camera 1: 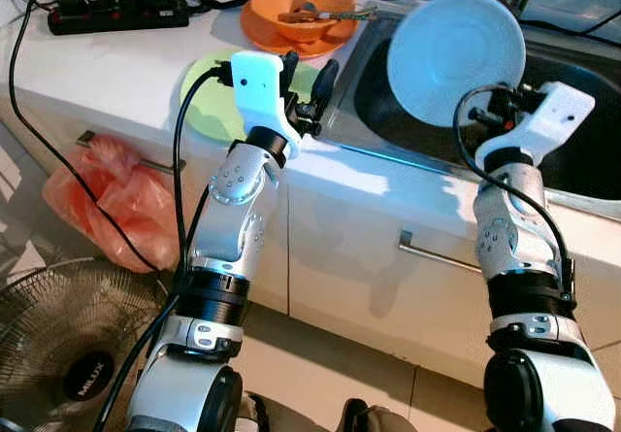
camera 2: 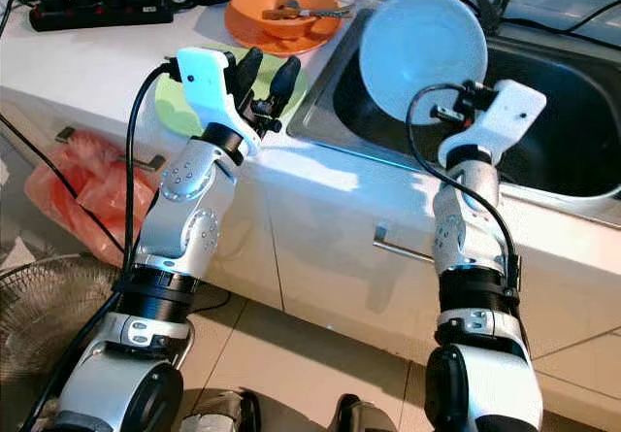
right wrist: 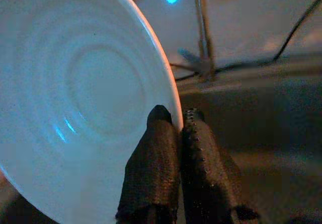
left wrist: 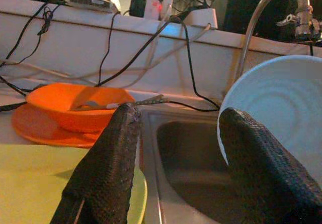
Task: Kitchen organization
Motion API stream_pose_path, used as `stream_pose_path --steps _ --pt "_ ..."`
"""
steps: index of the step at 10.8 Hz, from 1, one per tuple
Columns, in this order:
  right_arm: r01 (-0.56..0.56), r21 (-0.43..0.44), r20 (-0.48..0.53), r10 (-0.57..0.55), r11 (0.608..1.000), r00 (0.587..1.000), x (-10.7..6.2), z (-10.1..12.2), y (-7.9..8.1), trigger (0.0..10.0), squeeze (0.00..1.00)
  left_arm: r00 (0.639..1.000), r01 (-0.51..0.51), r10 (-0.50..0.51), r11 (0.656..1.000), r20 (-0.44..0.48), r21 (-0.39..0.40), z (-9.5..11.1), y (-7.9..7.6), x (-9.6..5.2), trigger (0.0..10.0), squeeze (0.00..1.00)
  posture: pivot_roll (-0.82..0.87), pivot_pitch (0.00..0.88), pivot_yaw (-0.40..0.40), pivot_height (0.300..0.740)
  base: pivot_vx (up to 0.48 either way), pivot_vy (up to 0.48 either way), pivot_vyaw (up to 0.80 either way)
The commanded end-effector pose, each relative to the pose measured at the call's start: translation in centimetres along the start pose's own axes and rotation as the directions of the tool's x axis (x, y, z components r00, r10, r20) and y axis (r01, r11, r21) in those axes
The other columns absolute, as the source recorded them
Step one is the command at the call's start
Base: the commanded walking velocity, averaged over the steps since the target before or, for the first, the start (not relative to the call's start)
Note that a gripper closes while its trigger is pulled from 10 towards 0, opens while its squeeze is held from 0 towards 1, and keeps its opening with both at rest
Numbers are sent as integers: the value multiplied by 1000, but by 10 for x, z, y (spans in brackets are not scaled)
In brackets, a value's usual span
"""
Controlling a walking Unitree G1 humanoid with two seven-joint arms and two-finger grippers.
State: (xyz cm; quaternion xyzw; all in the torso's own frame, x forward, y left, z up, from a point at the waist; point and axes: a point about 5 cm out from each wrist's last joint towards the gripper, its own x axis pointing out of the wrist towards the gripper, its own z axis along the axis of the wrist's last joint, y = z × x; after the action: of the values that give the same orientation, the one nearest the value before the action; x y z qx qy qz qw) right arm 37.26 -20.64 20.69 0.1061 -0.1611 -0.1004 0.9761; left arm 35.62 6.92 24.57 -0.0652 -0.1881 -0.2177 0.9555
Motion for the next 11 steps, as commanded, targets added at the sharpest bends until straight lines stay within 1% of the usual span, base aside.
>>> stream_pose_path --steps 1,2,4,5,6,7,8,9,10,11 --pt "1 -101 87 8 995 996 7 15 0 10000 0 999 34 -34 999 -8 8 -1 -6 -2 10000 0 38 125 -30 740 0 0 0" --pt "-7 -217 103 30 976 994 8 15 -2 10000 0 997 66 -66 998 -26 -6 -4 -11 -3 10000 0 41 126 -30 740 0 0 0" --pt "-13 -373 106 57 928 993 9 12 -5 10000 0 988 124 -127 991 -92 -44 -15 -20 -8 10000 0 39 127 -28 740 0 0 0" --pt "-21 -407 106 71 913 992 9 10 -4 10000 0 984 137 -142 989 -107 -51 -18 -23 -10 10000 0 42 127 -29 740 0 0 0" --pt "-27 -444 114 86 896 990 10 10 -3 10000 0 976 158 -170 983 -137 -93 -25 -28 -13 10000 0 44 129 -28 740 0 0 0" --pt "-57 -486 104 122 872 987 11 8 0 10000 0 967 154 -173 982 -189 -111 -38 -30 -18 10000 0 39 131 -28 740 0 0 0" --pt "-67 -515 106 141 855 984 11 8 2 10000 0 963 164 -184 980 -195 -112 -39 -33 -20 10000 0 40 131 -27 740 0 0 0" --pt "-78 -525 96 150 848 984 11 6 2 10000 0 961 177 -196 978 -193 -111 -37 -35 -19 10000 0 40 132 -29 740 0 0 0" --pt "-133 -576 41 191 807 981 11 -2 3 10000 0 959 184 -203 977 -198 -109 -38 -38 -19 10000 0 42 130 -29 740 0 0 0" --pt "-156 -597 11 202 787 979 11 -6 4 10000 0 958 188 -207 976 -198 -111 -38 -39 -20 10000 0 43 129 -30 740 0 0 0"
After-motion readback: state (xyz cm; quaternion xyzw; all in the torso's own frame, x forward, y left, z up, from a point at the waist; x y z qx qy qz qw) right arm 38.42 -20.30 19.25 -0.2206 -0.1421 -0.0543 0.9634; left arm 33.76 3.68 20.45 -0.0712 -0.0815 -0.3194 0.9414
